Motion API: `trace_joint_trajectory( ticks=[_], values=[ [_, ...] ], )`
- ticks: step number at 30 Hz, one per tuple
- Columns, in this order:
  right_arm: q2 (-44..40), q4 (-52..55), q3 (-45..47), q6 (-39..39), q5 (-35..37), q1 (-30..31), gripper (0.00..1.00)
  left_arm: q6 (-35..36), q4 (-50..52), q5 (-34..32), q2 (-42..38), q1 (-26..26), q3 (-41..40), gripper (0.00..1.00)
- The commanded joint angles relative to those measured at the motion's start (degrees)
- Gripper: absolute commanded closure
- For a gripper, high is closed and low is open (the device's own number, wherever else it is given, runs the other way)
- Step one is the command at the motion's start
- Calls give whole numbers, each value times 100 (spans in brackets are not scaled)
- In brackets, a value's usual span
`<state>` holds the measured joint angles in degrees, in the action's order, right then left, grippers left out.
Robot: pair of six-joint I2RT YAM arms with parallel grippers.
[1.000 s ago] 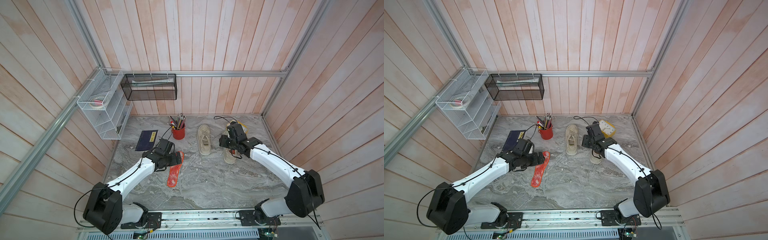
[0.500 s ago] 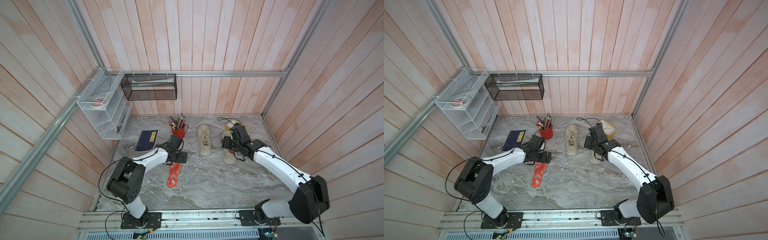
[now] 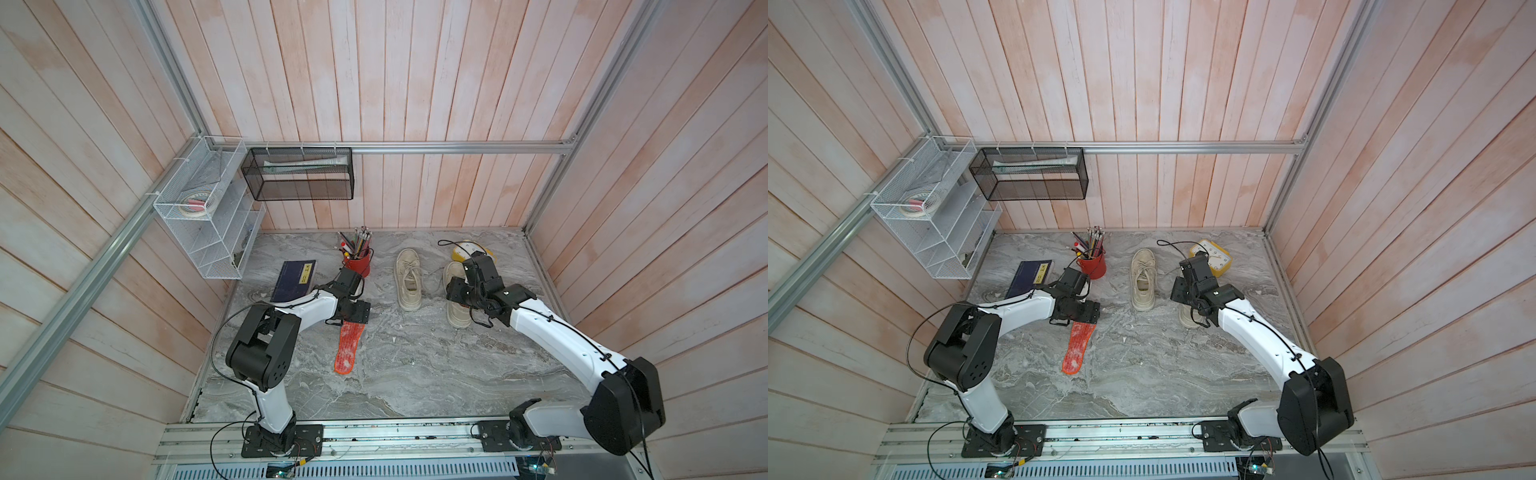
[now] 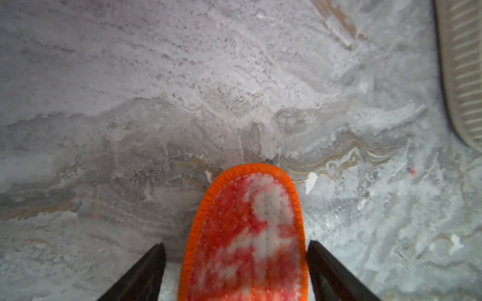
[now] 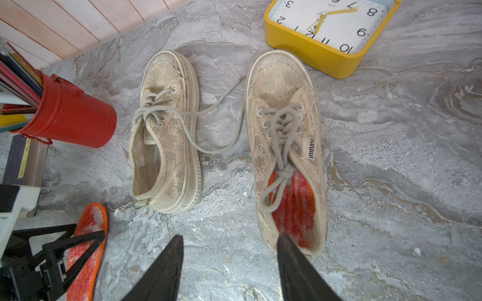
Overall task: Remove the insole from the shoe
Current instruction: Move the insole to the center of the board.
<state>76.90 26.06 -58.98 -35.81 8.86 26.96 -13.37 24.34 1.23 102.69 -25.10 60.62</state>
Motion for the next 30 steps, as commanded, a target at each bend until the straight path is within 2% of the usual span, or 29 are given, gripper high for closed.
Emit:
trace_joint_trajectory(
  ticks=[1, 10, 16, 21, 25, 30],
  values=[
    [-79, 19, 36, -32, -41, -33, 41, -73, 83, -141, -69, 57, -230, 18],
    [57, -14, -10, 30, -161, -50, 41, -383, 130, -615, -546, 111, -659, 24],
    [203, 275, -214, 259, -208, -214, 42, -326, -14, -414, -878, 111, -397, 10],
    [511, 800, -367, 610, -630, -832, 47, -587, -615, 332, -1688, 112, -113, 9],
    [1021, 1292, -730, 812, -453, -1070, 52, -1194, -1252, 1090, -2111, 55, -202, 12],
    [1387, 1098, -759, 1048, -621, -1325, 60, -1431, -1663, 1375, -2248, -543, -301, 14]
  ],
)
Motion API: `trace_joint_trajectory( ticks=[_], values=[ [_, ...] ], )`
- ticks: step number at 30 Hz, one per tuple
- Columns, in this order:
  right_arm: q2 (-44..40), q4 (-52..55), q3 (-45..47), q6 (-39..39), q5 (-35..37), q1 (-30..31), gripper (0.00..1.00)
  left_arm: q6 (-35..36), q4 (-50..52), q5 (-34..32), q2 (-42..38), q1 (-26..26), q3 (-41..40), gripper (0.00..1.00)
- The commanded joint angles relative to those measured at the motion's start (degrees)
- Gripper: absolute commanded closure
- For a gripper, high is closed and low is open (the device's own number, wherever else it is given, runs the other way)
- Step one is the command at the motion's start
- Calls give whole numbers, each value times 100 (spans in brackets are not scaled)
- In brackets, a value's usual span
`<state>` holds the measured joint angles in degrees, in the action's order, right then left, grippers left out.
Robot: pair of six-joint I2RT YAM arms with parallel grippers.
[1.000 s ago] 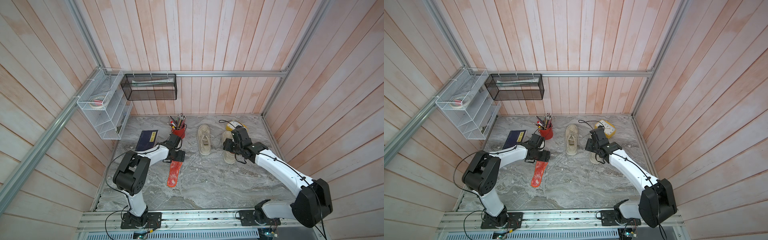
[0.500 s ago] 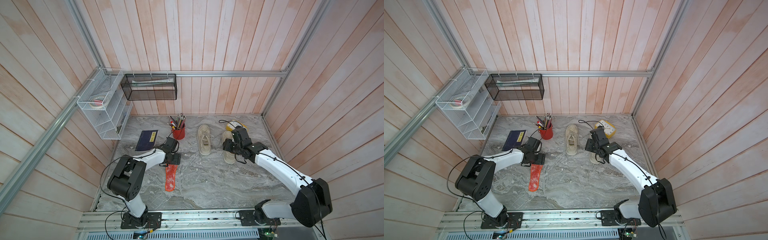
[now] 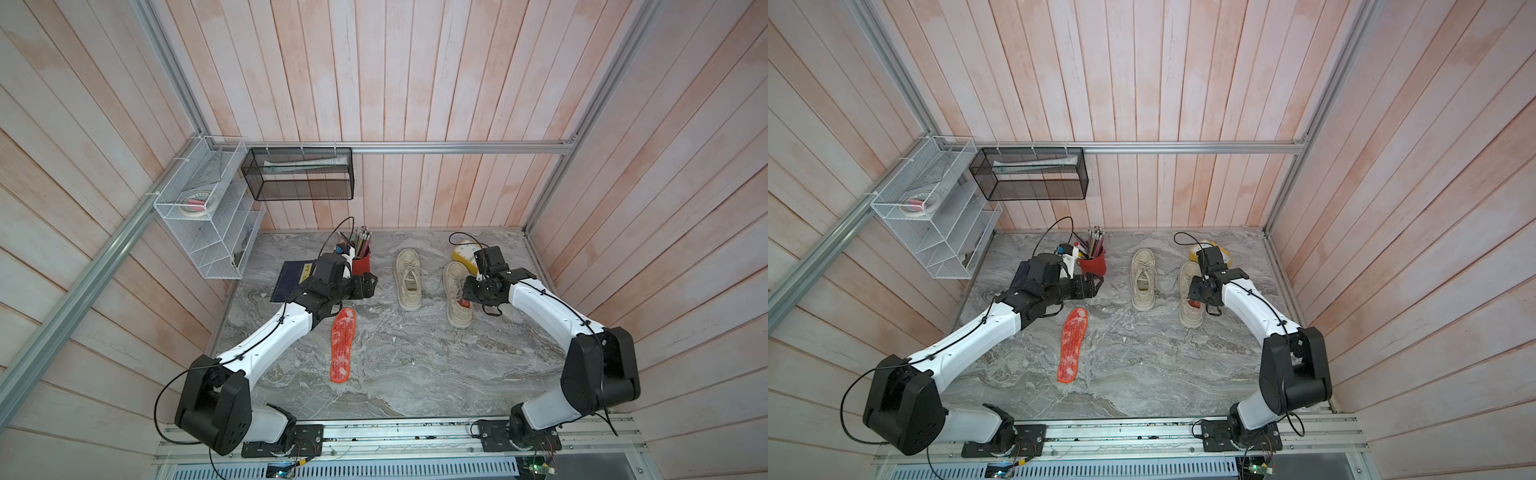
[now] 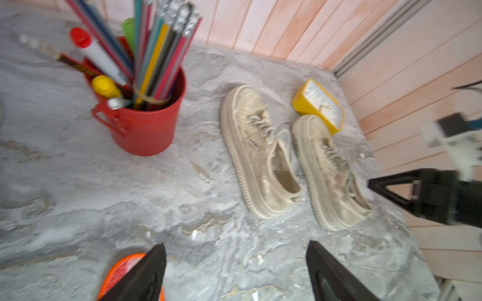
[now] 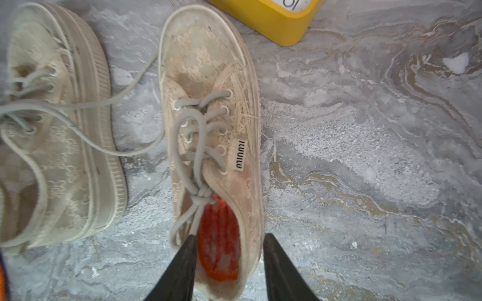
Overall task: Remove the insole from the shoe
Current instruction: Move the insole to the center of the board, then move the shoe to the center of the board.
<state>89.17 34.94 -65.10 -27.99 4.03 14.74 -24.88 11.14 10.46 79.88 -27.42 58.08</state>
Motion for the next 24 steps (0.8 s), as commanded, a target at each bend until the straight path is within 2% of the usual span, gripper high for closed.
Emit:
trace_joint_trajectory(
  ticks=[1, 6, 10, 12, 15, 20, 24],
  values=[
    [230, 206, -174, 320, -201, -103, 62, -311, -372, 473, 49, -422, -58, 14],
    [606, 179, -207, 448, -280, -103, 71, -419, -561, 418, 105, -902, -166, 18],
    [770, -37, -212, 503, -254, -102, 81, -441, -648, 433, 142, -1010, -155, 19],
    [828, -87, -240, 568, -365, -103, 90, -324, -606, 296, 131, -1059, -113, 19],
    [833, -94, -203, 749, -688, -12, 96, 29, -560, -37, 50, -1184, -128, 19],
    [598, 39, -7, 883, -769, 382, 100, 545, -979, -258, -204, -1359, -513, 23],
    [364, 263, 176, 878, -720, 668, 100, 1088, -1467, 40, -312, -1424, -882, 26]
  ],
)
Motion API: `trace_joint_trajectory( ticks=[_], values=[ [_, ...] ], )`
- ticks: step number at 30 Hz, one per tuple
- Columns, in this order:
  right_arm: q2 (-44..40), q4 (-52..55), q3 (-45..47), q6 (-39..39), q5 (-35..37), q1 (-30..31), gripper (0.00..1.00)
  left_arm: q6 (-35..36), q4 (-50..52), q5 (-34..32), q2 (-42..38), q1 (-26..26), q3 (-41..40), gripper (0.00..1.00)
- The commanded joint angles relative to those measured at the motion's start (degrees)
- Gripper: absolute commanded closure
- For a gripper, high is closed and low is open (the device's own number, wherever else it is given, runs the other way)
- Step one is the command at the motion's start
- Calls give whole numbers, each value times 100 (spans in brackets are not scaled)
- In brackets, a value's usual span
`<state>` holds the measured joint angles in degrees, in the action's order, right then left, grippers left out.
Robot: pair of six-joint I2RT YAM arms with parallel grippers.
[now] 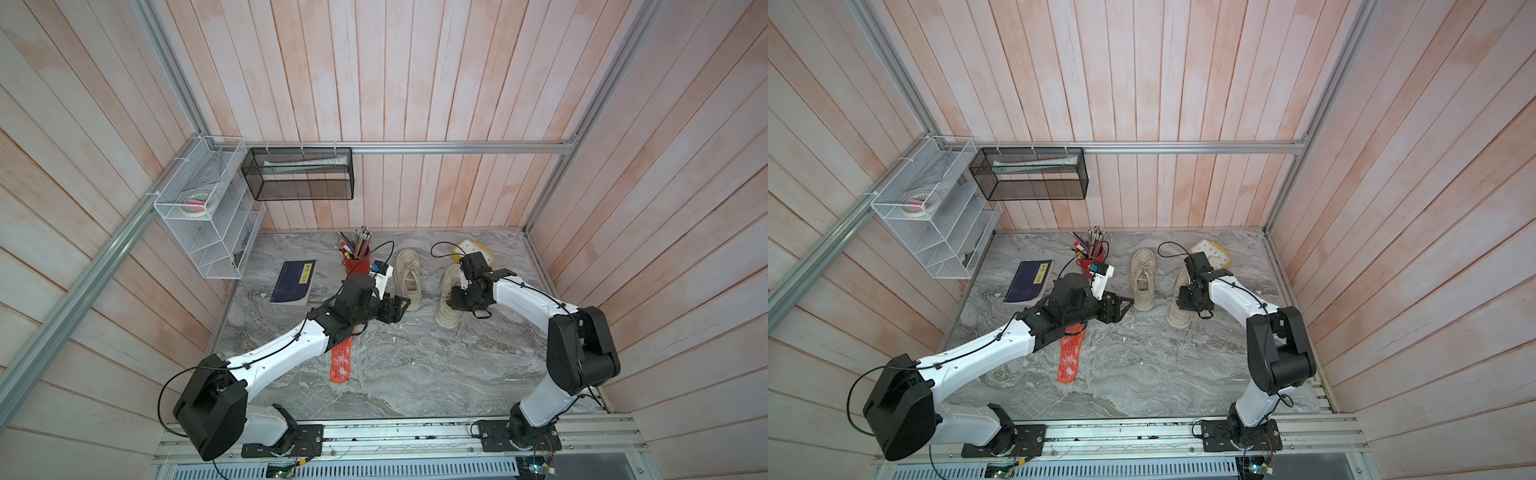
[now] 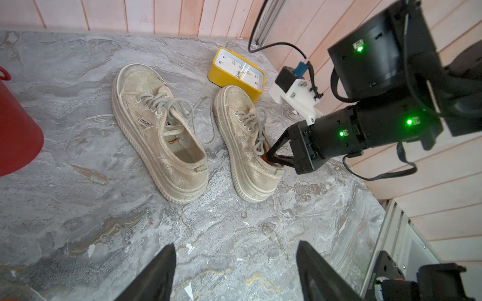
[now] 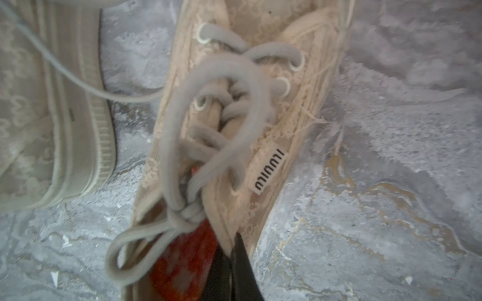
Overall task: Remove the insole from the shoe
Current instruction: Move the shoe to the center of the board.
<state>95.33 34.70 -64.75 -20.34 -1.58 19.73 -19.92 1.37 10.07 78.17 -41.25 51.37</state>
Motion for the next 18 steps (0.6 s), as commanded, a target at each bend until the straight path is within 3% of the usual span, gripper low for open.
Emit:
trace_joint_trajectory(
  ticks=[1, 10, 15, 18],
  values=[
    [-300, 340, 197, 100, -144, 215, 100, 756, -543, 146, -140, -56, -254, 27],
    [-620, 699, 634, -212, 118, 340, 98, 2539, -877, 761, 141, -389, -340, 31],
    [-749, 569, 446, -515, 190, 329, 69, 3382, -703, 552, 870, -835, 243, 34],
    [-1313, 230, 502, -788, 318, 217, 60, 3731, -615, 274, 1246, -1112, 511, 35]
  ],
)
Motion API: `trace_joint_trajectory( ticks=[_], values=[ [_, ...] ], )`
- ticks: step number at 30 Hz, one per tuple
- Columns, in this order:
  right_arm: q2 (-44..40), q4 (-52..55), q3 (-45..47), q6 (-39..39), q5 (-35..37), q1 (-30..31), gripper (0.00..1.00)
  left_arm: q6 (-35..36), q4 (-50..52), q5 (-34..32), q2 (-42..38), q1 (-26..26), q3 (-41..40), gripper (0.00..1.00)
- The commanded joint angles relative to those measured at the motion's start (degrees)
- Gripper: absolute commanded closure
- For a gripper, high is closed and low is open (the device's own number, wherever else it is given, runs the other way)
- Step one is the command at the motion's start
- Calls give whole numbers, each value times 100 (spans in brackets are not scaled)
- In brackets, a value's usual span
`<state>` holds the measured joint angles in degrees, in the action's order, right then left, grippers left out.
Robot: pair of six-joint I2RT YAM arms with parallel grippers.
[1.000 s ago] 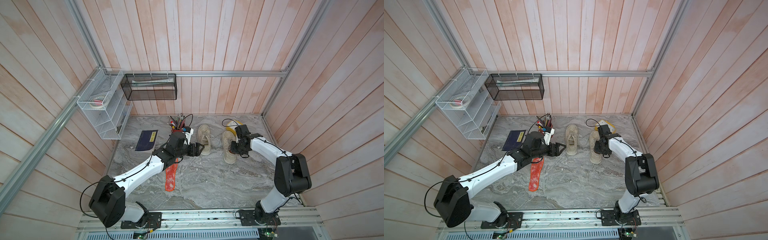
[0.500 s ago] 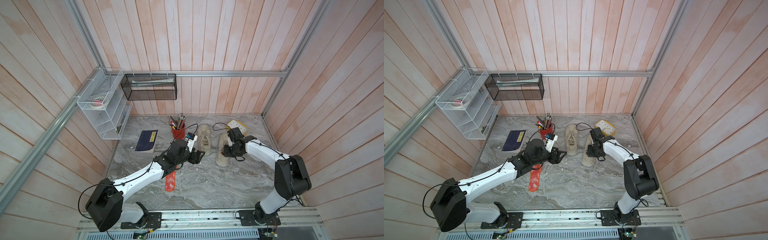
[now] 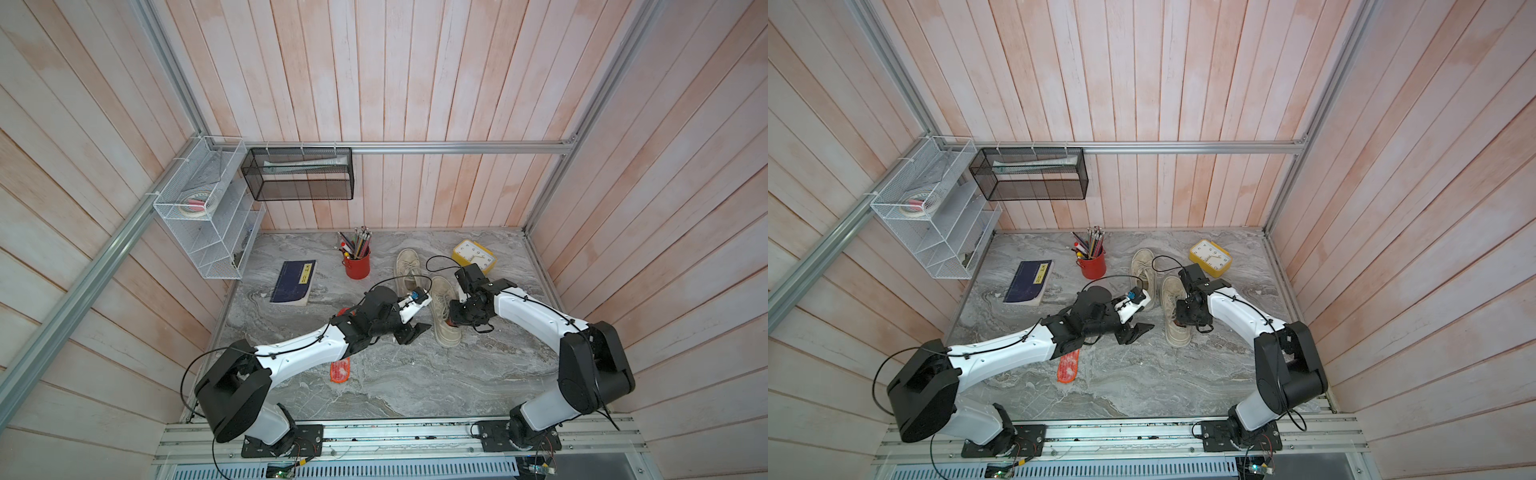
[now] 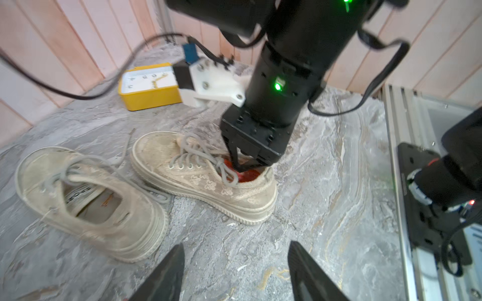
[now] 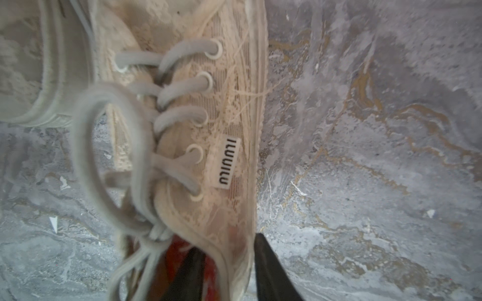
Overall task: Remove the insole from the shoe
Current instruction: Move the shoe to the center of the board, then untie the shoelace on the shoe.
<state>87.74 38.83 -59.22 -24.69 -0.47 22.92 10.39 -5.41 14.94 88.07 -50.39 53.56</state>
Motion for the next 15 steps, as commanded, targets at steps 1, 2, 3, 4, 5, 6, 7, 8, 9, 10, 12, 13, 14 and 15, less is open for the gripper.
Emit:
trace_joint_trajectory(
  ticks=[1, 2, 3, 4, 5, 6, 7, 8, 9, 10, 12, 13, 14, 15],
  values=[
    [-744, -256, 20, -467, 206, -201, 60, 786, 125, -285, 376, -267, 411, 35],
    [-955, -338, 139, -590, 185, -353, 59, 844, 211, -401, 500, -347, 541, 37],
    [-1169, -403, 266, -704, 135, -513, 59, 868, 281, -552, 631, -383, 675, 39],
    [-1353, -456, 368, -801, 100, -646, 59, 869, 346, -679, 751, -383, 824, 40],
    [-1583, -521, 528, -911, 92, -765, 59, 856, 442, -847, 890, -384, 990, 44],
    [-1811, -614, 669, -983, 144, -836, 60, 819, 552, -1000, 1065, -579, 1179, 47],
    [-2016, -677, 782, -1029, 210, -863, 60, 808, 681, -1135, 1215, -601, 1357, 47],
    [-2211, -698, 876, -1090, 292, -899, 59, 794, 875, -1282, 1377, -620, 1586, 47],
    [-2382, -687, 934, -1152, 349, -935, 59, 783, 1092, -1426, 1563, -637, 1816, 47],
    [-2509, -661, 969, -1197, 379, -974, 60, 780, 1298, -1507, 1722, -647, 2027, 47],
    [-2703, -584, 1005, -1289, 416, -1023, 60, 804, 1699, -1617, 2020, -662, 2425, 47],
    [-2779, -556, 1016, -1316, 415, -1039, 60, 829, 1857, -1658, 2142, -679, 2583, 47],
    [-2822, -527, 1026, -1348, 415, -1043, 59, 879, 1963, -1707, 2246, -698, 2698, 47],
    [-2848, -496, 1028, -1362, 407, -1052, 59, 936, 2030, -1752, 2322, -714, 2782, 47]
  ],
)
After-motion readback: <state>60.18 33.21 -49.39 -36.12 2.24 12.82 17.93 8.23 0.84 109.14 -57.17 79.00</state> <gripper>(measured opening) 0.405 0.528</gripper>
